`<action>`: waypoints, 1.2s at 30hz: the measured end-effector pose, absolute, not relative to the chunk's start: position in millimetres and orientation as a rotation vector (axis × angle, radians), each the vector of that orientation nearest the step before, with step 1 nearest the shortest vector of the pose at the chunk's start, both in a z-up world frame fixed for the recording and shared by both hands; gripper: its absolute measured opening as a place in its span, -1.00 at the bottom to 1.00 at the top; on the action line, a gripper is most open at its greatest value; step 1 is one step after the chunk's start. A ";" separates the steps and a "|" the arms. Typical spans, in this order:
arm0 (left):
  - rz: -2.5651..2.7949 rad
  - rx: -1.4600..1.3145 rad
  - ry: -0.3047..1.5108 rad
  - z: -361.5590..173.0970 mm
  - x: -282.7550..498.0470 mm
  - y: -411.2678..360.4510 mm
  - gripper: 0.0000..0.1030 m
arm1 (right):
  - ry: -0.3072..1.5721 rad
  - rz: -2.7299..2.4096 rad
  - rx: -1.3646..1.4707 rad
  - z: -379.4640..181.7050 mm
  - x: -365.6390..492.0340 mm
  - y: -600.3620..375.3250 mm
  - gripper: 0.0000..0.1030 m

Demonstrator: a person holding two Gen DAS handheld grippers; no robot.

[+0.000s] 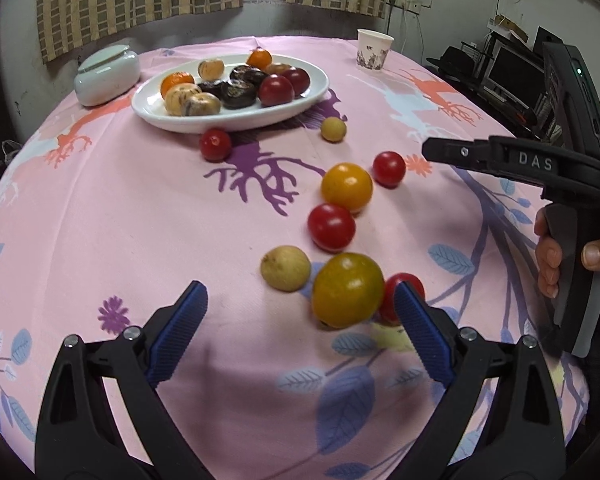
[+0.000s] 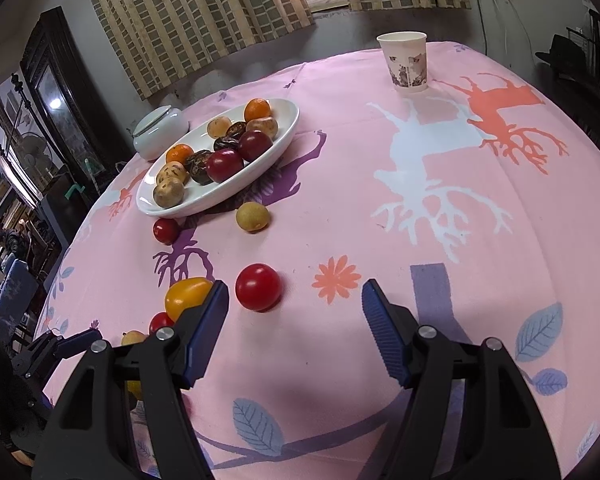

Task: Organize fruits
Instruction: 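Move both open tools back from the plate over the loose fruits, then lower the left tool onto an olive-yellow round fruit and close it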

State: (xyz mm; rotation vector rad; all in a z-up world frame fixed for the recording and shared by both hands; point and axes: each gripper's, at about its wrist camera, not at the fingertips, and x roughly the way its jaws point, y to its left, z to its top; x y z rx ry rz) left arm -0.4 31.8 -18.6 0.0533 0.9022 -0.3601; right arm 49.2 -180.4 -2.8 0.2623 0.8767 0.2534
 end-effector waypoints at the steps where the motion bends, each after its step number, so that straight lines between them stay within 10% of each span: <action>1: -0.371 0.056 0.905 -19.6 -0.6 29.8 0.70 | 0.876 0.255 0.263 -3.3 48.9 -180.4 0.35; 4: -0.424 0.031 0.904 -18.4 -1.7 27.2 0.28 | 0.876 0.262 0.262 -3.8 47.6 -179.8 0.35; 36: -0.510 -0.089 0.976 -20.5 14.1 30.4 0.09 | 0.878 0.276 0.238 0.8 43.2 -173.0 0.35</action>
